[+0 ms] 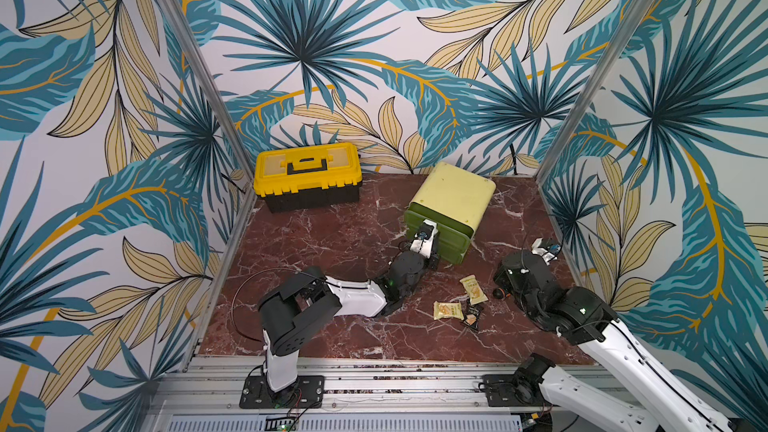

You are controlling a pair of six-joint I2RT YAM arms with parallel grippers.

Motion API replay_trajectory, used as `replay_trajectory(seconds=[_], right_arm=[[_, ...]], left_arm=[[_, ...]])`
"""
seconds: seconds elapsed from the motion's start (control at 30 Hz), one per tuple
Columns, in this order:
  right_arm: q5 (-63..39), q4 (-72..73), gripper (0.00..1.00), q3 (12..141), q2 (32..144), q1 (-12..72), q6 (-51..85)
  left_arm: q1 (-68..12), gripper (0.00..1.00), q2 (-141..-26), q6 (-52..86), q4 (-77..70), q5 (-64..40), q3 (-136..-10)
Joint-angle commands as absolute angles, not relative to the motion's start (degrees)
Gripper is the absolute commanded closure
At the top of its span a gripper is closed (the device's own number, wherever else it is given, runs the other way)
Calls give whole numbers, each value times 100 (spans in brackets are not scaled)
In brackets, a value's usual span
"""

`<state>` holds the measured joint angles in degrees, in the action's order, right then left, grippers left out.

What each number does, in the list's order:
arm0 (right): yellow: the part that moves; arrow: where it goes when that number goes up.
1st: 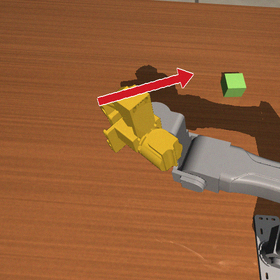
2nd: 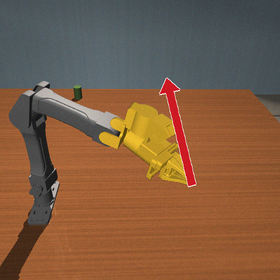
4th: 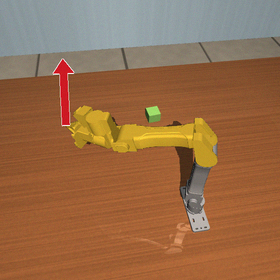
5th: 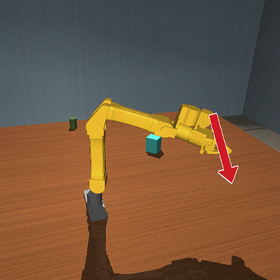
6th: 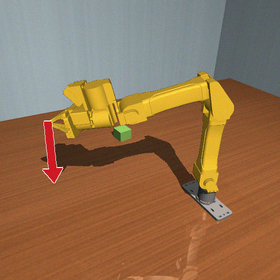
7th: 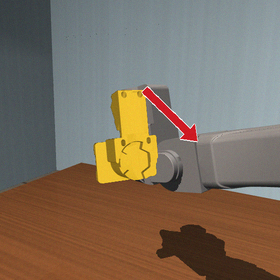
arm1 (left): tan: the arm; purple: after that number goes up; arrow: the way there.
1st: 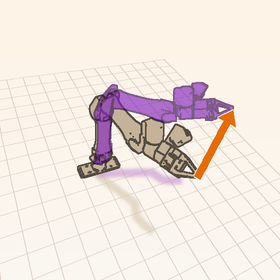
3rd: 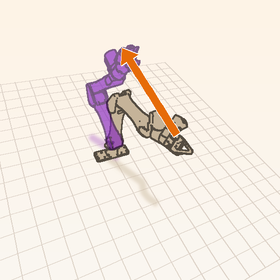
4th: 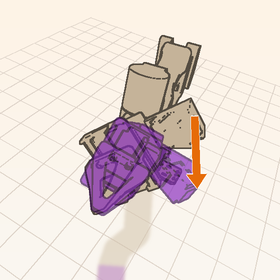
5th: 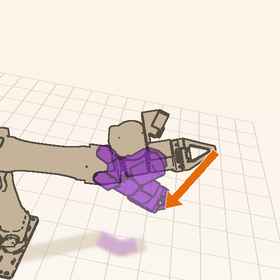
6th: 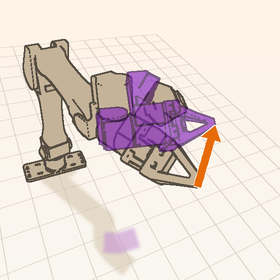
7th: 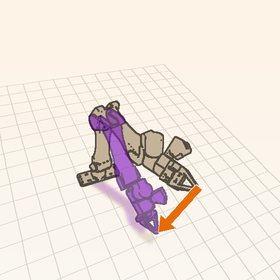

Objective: Take the cookies out of the drawer
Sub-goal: Close the drawer of the storage box.

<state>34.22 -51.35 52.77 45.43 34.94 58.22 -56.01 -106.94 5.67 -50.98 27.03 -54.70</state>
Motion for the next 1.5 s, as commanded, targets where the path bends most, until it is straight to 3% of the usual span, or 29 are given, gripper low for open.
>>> replay_trajectory(seconds=[0.0, 0.6, 0.77, 1.13, 1.2, 1.37, 1.47], right_arm=[[3447, -5287, 52, 5326, 4520, 3505, 5777], [3375, -5289, 52, 5212, 4469, 3507, 5827], [3380, -5287, 52, 5203, 4455, 3505, 5827], [3375, -5291, 51, 5177, 4409, 3507, 5837], [3370, -5287, 51, 5170, 4403, 3507, 5836], [3363, -5292, 51, 5155, 4401, 3508, 5828], [3342, -5291, 51, 5134, 4406, 3506, 5791]], left_arm=[[-5565, 92, -10874, 738, -4959, 2541, -5791], [-5476, 91, -11268, 870, -4740, 2530, -6307], [-5482, 85, -11259, 877, -4699, 2522, -6305], [-5481, 83, -11338, 879, -4605, 2479, -6440], [-5481, 80, -11323, 871, -4628, 2487, -6421], [-5481, 54, -11104, 796, -4949, 2526, -6057], [-5496, 48, -10756, 631, -5423, 2569, -5537]])
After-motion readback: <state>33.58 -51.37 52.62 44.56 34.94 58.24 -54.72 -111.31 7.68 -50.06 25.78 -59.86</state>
